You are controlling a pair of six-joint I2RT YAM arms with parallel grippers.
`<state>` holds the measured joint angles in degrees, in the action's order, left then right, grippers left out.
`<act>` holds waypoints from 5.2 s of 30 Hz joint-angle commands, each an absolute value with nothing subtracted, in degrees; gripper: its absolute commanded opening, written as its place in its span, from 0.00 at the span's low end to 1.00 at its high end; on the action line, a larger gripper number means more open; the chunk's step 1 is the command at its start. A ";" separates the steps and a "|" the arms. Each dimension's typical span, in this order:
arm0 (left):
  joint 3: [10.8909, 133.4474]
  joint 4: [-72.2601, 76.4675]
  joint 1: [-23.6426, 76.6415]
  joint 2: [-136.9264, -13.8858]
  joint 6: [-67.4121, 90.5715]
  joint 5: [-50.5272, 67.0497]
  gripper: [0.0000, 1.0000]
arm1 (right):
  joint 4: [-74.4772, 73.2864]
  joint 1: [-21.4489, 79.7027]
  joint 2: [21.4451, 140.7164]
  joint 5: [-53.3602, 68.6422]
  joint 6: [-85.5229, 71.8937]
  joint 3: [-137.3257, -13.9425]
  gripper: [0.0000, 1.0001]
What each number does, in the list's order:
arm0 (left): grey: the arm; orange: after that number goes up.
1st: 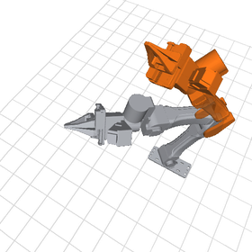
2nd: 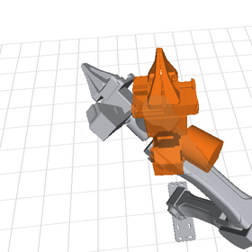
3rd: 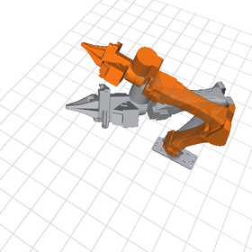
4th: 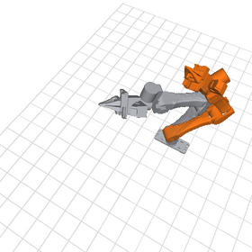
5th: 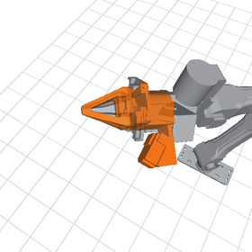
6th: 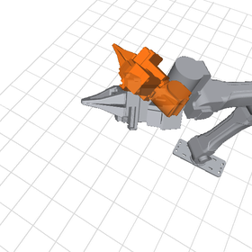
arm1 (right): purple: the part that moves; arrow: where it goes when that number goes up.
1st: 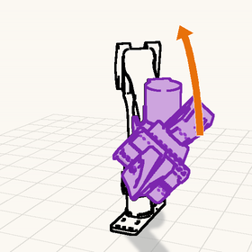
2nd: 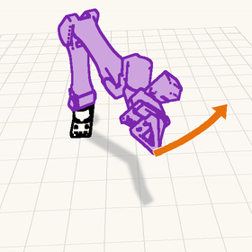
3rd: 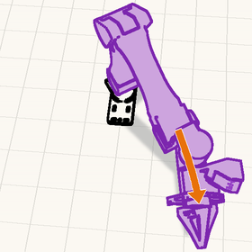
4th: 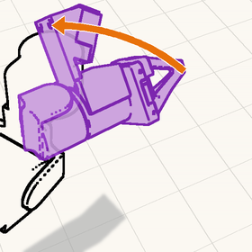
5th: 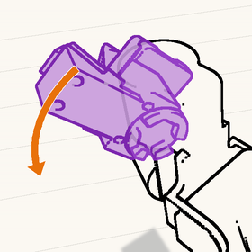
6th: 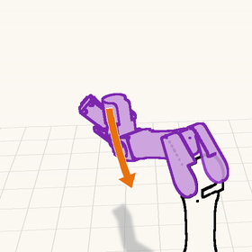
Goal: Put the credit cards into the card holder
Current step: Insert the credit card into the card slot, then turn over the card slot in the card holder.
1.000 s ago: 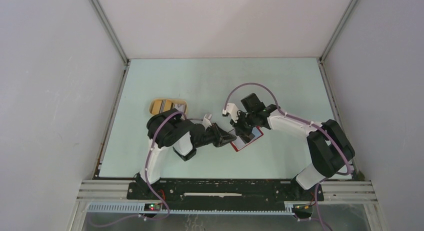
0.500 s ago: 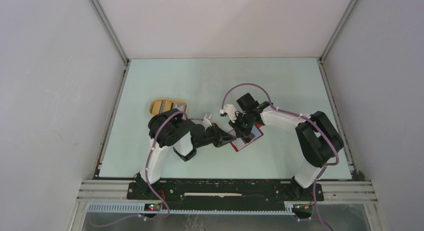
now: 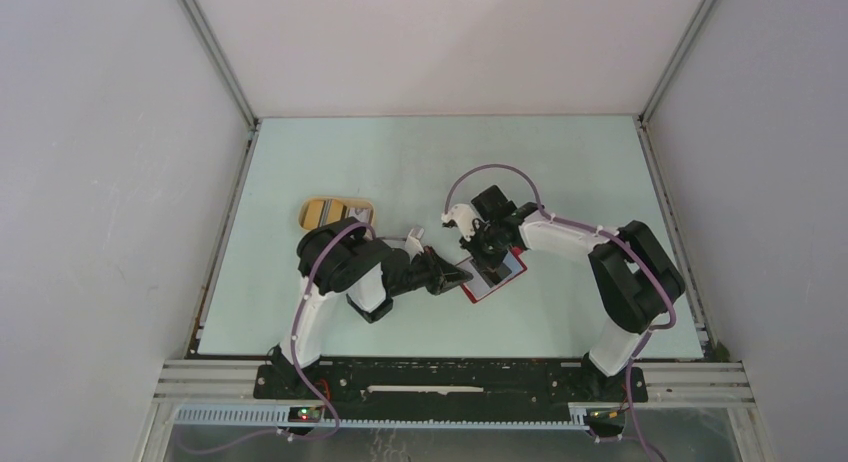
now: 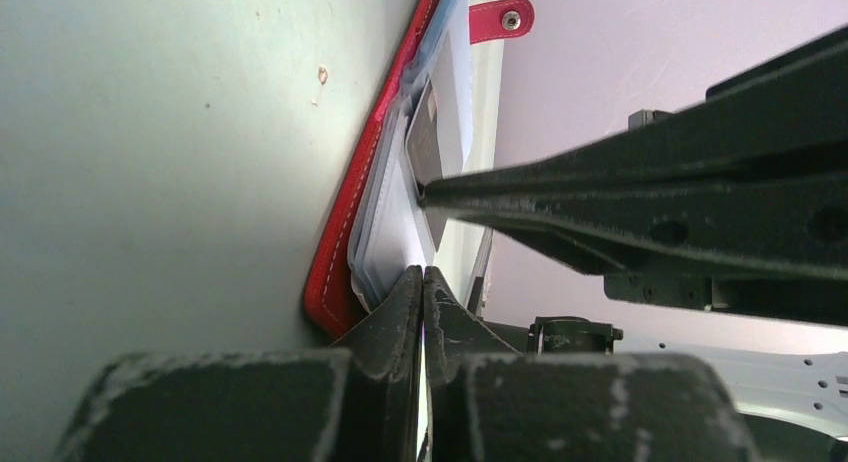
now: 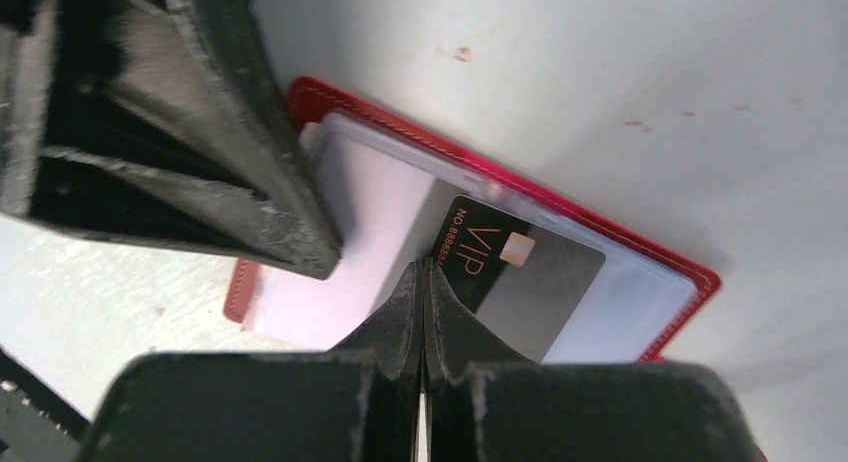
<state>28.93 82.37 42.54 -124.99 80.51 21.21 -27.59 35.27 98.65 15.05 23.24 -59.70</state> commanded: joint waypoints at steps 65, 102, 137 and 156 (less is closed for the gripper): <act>25.86 1.71 41.48 -33.91 24.91 -8.76 1.00 | -33.85 9.31 59.13 47.77 28.60 -57.82 0.67; 44.13 -36.14 39.82 -33.91 10.33 -15.08 1.00 | -44.82 10.64 82.82 54.01 30.06 -65.14 0.81; 43.77 -36.04 39.59 -34.23 10.55 -14.11 1.00 | -39.23 12.30 94.49 43.46 18.71 -65.13 0.67; 43.77 -36.04 39.55 -34.62 10.63 -13.73 1.00 | -39.32 12.22 101.41 36.63 15.90 -66.31 0.59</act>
<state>44.73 -36.67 39.97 -34.50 11.53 -13.80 -39.40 12.03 100.73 37.93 16.84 -64.25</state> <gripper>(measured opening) 0.996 0.589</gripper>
